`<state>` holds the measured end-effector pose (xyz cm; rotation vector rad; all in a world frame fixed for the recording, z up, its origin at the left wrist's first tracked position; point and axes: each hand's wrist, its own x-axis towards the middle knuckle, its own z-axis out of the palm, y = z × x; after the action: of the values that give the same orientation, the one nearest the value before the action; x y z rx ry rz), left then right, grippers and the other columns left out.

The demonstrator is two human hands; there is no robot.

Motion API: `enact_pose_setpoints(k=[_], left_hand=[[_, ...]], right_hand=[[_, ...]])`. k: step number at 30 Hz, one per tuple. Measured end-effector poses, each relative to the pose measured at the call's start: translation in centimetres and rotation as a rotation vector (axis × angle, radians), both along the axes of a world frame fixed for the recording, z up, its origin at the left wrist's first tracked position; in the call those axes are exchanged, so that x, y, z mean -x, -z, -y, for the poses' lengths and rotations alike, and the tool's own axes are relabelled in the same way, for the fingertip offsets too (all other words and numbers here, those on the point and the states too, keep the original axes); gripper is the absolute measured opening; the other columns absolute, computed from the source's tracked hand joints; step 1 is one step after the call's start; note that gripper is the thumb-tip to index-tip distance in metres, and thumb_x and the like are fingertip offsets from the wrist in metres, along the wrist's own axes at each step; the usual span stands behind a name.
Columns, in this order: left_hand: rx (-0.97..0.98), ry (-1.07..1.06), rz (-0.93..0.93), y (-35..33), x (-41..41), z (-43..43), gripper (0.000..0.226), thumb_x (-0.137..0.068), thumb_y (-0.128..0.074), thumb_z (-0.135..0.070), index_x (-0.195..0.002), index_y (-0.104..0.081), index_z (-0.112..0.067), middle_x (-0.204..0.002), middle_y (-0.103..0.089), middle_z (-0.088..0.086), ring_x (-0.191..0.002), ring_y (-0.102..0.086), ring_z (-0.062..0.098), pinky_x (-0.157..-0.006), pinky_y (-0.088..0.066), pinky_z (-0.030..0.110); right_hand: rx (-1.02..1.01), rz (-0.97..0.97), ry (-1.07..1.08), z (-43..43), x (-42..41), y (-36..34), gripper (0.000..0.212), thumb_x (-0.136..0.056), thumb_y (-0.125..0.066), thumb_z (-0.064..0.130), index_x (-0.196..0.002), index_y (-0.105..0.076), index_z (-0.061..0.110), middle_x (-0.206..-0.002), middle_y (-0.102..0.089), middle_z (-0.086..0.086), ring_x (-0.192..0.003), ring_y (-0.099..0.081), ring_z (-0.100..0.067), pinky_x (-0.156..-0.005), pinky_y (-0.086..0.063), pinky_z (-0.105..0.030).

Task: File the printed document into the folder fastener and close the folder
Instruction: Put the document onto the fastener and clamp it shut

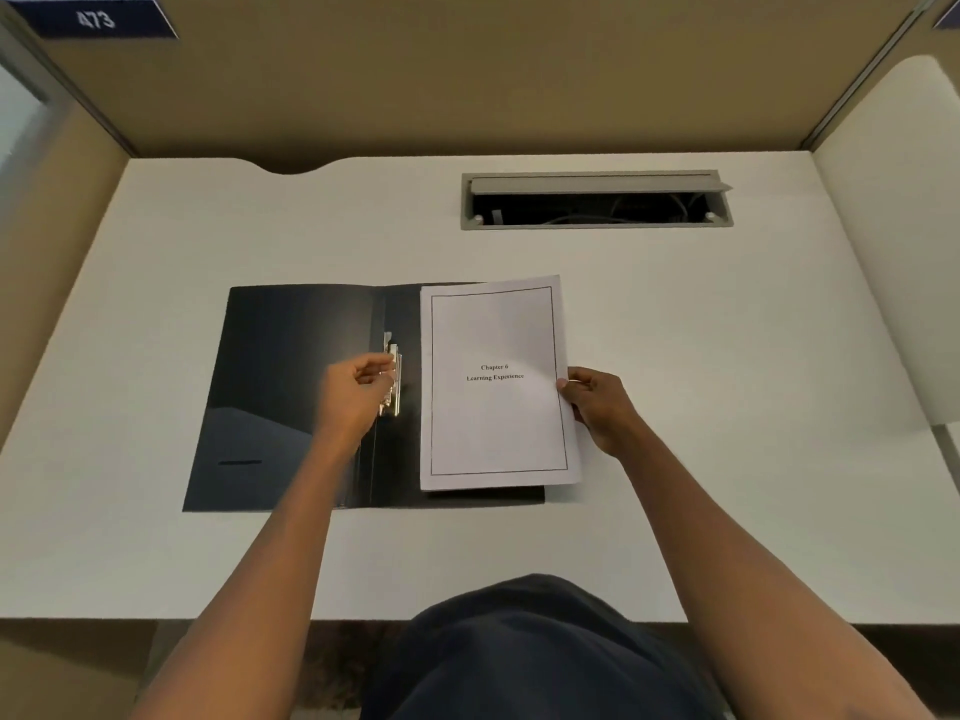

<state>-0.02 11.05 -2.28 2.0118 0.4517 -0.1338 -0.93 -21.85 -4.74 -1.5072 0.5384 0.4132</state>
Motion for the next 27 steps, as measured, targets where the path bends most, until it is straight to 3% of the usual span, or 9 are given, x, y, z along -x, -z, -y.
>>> enact_pose_setpoints(k=[2, 4, 6, 8, 13, 22, 24, 26, 27], left_hand=[[-0.139, 0.072, -0.002, -0.3, -0.2, -2.0, 0.040, -0.093, -0.073, -0.016, -0.132, -0.069, -0.026, -0.122, -0.069, -0.003, -0.099, -0.064, 0.001, -0.091, -0.058, 0.027], [-0.239, 0.183, -0.074, -0.2, -0.6, -3.9, 0.059, -0.092, -0.076, -0.020, -0.147, -0.055, -0.029, -0.147, -0.057, 0.002, -0.122, -0.059, 0.011, -0.103, -0.050, 0.032], [-0.310, 0.341, -0.158, 0.2, -0.8, -5.3, 0.082, -0.088, -0.080, -0.023, -0.158, -0.039, -0.029, -0.166, -0.037, 0.000, -0.150, -0.039, 0.024, -0.119, -0.036, 0.047], [-0.375, 0.497, -0.194, 0.8, -1.0, -5.9, 0.099, -0.084, -0.084, -0.027, -0.164, -0.025, -0.026, -0.173, -0.018, -0.002, -0.161, -0.016, 0.022, -0.129, -0.020, 0.048], [-0.498, 0.644, -0.214, 3.0, -1.5, -5.7, 0.112, -0.082, -0.085, -0.038, -0.166, -0.012, -0.021, -0.175, -0.002, 0.000, -0.162, 0.002, 0.020, -0.130, -0.001, 0.054], [-0.600, 0.662, -0.206, 4.7, -1.4, -5.3, 0.112, -0.083, -0.081, -0.046, -0.166, -0.011, -0.022, -0.175, 0.002, 0.003, -0.162, 0.007, 0.024, -0.126, 0.006, 0.059], [-0.605, 0.664, -0.209, 4.8, -1.5, -5.2, 0.111, -0.084, -0.080, -0.047, -0.166, -0.011, -0.022, -0.175, 0.002, 0.003, -0.162, 0.007, 0.025, -0.126, 0.007, 0.058], [-0.598, 0.666, -0.213, 4.7, -1.5, -5.2, 0.110, -0.085, -0.080, -0.046, -0.166, -0.010, -0.022, -0.175, 0.004, 0.003, -0.162, 0.008, 0.024, -0.126, 0.008, 0.057], [-0.594, 0.668, -0.214, 4.7, -1.5, -5.2, 0.109, -0.086, -0.079, -0.044, -0.166, -0.010, -0.022, -0.175, 0.004, 0.003, -0.162, 0.009, 0.024, -0.126, 0.008, 0.057]], right_hand=[[0.004, -0.009, 0.004, -0.7, -0.3, 0.4, 0.016, -0.100, -0.061, 0.004, -0.105, -0.075, 0.006, -0.098, -0.074, -0.017, -0.089, -0.065, -0.026, -0.091, -0.054, -0.043], [0.024, -0.012, 0.002, -1.5, -0.6, 0.6, 0.017, -0.100, -0.061, 0.005, -0.110, -0.074, 0.001, -0.095, -0.074, -0.015, -0.088, -0.065, -0.026, -0.089, -0.054, -0.042], [0.032, -0.012, 0.007, -2.2, -0.8, 0.8, 0.015, -0.100, -0.062, 0.005, -0.107, -0.075, 0.005, -0.095, -0.075, -0.015, -0.088, -0.067, -0.026, -0.091, -0.055, -0.043], [0.029, -0.021, 0.016, -2.8, -1.1, 0.9, 0.017, -0.100, -0.062, 0.005, -0.110, -0.075, 0.005, -0.102, -0.077, -0.016, -0.090, -0.070, -0.026, -0.098, -0.055, -0.046], [0.042, -0.033, 0.044, -3.9, -1.3, 1.1, 0.025, -0.100, -0.061, 0.004, -0.122, -0.070, -0.003, -0.118, -0.073, -0.026, -0.095, -0.068, -0.029, -0.103, -0.051, -0.054], [0.067, -0.069, 0.040, -5.2, -1.6, 1.5, 0.022, -0.099, -0.063, 0.006, -0.118, -0.072, -0.001, -0.117, -0.073, -0.026, -0.094, -0.067, -0.029, -0.104, -0.050, -0.055], [0.082, -0.070, 0.035, -5.4, -1.7, 1.5, 0.023, -0.100, -0.063, 0.006, -0.119, -0.071, -0.003, -0.111, -0.076, -0.022, -0.092, -0.068, -0.027, -0.098, -0.055, -0.049], [0.102, -0.071, 0.018, -5.6, -1.8, 1.5, 0.019, -0.100, -0.063, 0.006, -0.114, -0.072, -0.004, -0.089, -0.078, -0.008, -0.076, -0.069, -0.018, -0.076, -0.062, -0.030], [0.114, -0.075, 0.008, -5.7, -1.9, 1.4, 0.017, -0.100, -0.063, 0.006, -0.112, -0.071, -0.003, -0.080, -0.075, -0.002, -0.066, -0.067, -0.010, -0.063, -0.057, -0.020]])
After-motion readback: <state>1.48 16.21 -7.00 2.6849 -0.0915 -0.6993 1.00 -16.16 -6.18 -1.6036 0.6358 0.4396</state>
